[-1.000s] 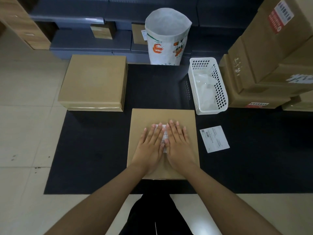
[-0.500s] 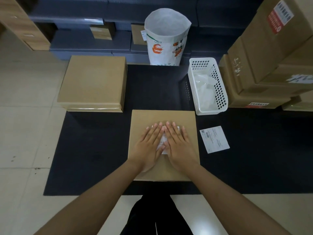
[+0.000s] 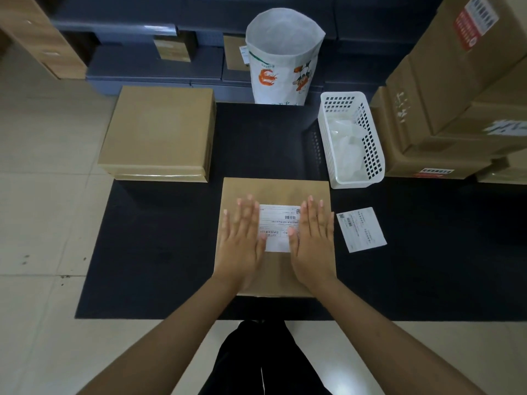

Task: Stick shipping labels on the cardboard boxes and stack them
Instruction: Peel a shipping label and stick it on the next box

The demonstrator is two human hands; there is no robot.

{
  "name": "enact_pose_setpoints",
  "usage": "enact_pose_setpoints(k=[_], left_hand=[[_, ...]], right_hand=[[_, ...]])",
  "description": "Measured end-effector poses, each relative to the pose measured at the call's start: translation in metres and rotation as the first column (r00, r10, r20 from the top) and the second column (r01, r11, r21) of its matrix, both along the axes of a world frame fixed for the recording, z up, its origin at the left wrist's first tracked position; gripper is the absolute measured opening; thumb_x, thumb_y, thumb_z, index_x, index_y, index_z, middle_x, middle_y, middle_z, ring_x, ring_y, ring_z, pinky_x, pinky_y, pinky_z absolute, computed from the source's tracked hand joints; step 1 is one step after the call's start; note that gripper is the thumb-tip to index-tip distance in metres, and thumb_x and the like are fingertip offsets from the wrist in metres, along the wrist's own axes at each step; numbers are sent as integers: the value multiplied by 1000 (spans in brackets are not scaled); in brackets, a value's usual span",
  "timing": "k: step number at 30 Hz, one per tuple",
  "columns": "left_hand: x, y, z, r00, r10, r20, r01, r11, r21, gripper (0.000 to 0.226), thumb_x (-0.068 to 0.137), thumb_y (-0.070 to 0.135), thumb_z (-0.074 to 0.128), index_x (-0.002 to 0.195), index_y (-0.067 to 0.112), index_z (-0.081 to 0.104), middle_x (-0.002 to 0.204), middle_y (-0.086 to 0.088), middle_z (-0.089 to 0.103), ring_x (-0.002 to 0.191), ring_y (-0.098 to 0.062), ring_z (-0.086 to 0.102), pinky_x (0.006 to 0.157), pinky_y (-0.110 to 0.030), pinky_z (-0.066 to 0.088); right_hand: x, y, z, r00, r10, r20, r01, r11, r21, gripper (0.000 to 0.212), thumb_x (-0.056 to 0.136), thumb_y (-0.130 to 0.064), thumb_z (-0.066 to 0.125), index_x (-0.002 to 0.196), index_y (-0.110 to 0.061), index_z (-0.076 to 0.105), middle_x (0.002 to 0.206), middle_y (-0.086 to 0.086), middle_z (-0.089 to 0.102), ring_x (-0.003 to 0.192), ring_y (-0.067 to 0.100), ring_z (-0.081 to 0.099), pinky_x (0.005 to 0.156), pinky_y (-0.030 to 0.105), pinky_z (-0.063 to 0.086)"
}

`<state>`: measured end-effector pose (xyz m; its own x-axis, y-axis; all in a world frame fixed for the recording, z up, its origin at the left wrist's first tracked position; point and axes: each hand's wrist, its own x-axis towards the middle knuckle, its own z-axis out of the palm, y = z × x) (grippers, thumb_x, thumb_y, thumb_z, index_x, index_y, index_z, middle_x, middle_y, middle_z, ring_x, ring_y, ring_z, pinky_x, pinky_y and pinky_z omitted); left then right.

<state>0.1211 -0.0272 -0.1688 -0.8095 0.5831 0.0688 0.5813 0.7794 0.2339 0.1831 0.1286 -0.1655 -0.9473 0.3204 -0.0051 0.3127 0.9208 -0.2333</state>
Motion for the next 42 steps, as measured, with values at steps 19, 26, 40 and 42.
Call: enact_pose_setpoints(k=[19,26,40,42], left_hand=[[38,-3,-5,970,225,90,-221,974,-52,63,101,42,9,149,2,18,157,-12,19,146,-23,14,117,-41,8],[51,-23,-3,957,-286,54,287,958,-18,64,103,45,11,150,2,9,159,-16,13,148,-22,0,117,-40,9],[67,-26,-5,947,299,116,-289,952,-97,65,100,44,18,150,2,17,158,-13,13,148,-27,8,118,-47,6],[70,-24,-3,923,360,132,-347,931,-112,68,98,45,20,150,2,16,158,-14,13,147,-29,9,119,-49,10]], right_hand=[[27,-14,-5,989,-120,88,119,993,20,73,95,-53,18,153,-11,5,161,3,1,148,18,-10,119,45,-2],[53,-13,-1,902,427,62,-430,901,53,64,103,-46,9,150,-5,24,159,9,15,148,25,17,118,43,11],[67,-23,-5,984,-157,85,156,988,20,75,96,-58,18,153,-9,15,161,4,10,150,20,0,120,47,4],[67,-24,-6,981,-172,89,171,985,14,77,95,-59,17,153,-10,14,161,4,9,150,19,-1,120,47,5]])
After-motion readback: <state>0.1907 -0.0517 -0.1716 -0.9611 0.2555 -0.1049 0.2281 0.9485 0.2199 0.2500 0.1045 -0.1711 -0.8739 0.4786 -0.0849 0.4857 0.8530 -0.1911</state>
